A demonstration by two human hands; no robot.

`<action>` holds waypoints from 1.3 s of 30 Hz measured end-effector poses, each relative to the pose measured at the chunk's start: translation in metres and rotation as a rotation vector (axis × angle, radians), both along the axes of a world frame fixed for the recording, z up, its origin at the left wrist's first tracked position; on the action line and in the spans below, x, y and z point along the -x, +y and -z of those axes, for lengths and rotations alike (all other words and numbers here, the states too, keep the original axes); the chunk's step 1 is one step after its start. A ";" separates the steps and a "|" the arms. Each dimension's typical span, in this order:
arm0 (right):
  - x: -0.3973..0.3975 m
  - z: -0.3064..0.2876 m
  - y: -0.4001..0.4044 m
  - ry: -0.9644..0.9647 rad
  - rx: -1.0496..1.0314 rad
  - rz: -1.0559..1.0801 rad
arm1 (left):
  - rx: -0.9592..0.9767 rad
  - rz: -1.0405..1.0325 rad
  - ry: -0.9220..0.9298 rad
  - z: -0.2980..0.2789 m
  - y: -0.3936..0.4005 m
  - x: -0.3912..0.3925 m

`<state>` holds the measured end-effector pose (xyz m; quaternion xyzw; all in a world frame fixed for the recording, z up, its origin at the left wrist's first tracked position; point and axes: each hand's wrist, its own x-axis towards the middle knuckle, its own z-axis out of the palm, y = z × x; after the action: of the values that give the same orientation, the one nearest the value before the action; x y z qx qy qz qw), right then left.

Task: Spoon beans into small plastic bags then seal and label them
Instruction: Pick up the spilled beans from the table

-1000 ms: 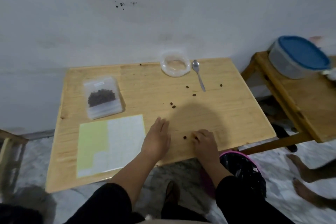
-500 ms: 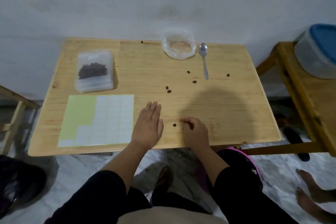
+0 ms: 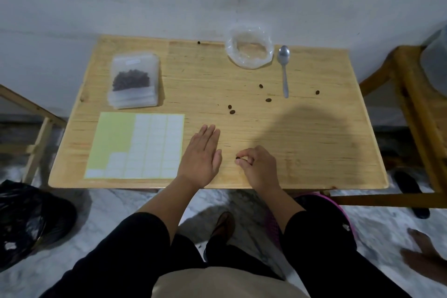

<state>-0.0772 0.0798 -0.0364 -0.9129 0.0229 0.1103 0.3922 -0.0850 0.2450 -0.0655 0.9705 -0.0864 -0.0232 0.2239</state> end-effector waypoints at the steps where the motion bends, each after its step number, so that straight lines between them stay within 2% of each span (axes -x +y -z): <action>1: -0.001 -0.001 0.001 0.009 0.016 -0.008 | 0.002 -0.003 0.004 0.000 0.000 0.000; 4: -0.007 -0.004 0.001 0.059 -0.037 0.053 | -0.003 -0.012 0.004 0.001 -0.001 -0.001; 8: -0.025 -0.014 0.007 0.190 -0.421 0.298 | -0.004 -0.046 0.015 0.000 -0.003 -0.009; 12: -0.046 -0.027 0.018 0.283 -0.699 0.376 | -0.023 -0.080 0.036 -0.003 -0.002 -0.031; 13: -0.051 -0.027 0.021 0.277 -0.684 0.375 | -0.026 -0.090 0.043 -0.003 -0.001 -0.038; 17: -0.070 -0.013 0.026 0.110 -0.342 0.270 | -0.047 -0.132 0.077 -0.003 0.004 -0.067; 19: -0.080 -0.009 0.028 0.077 -0.257 0.236 | -0.049 -0.141 0.083 -0.004 0.005 -0.083; 24: -0.105 -0.004 0.034 0.033 -0.168 0.235 | -0.080 -0.173 0.088 -0.002 0.007 -0.109; 33: -0.109 -0.004 0.038 -0.006 -0.034 0.164 | -0.068 -0.162 0.069 -0.003 0.010 -0.109; 39: -0.112 -0.002 0.040 0.060 0.169 -0.008 | -0.056 -0.163 0.082 -0.003 0.010 -0.109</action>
<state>0.0351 0.1199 -0.0340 -0.9392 0.0400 0.1367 0.3125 0.0239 0.2546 -0.0629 0.9784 0.0027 -0.0471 0.2013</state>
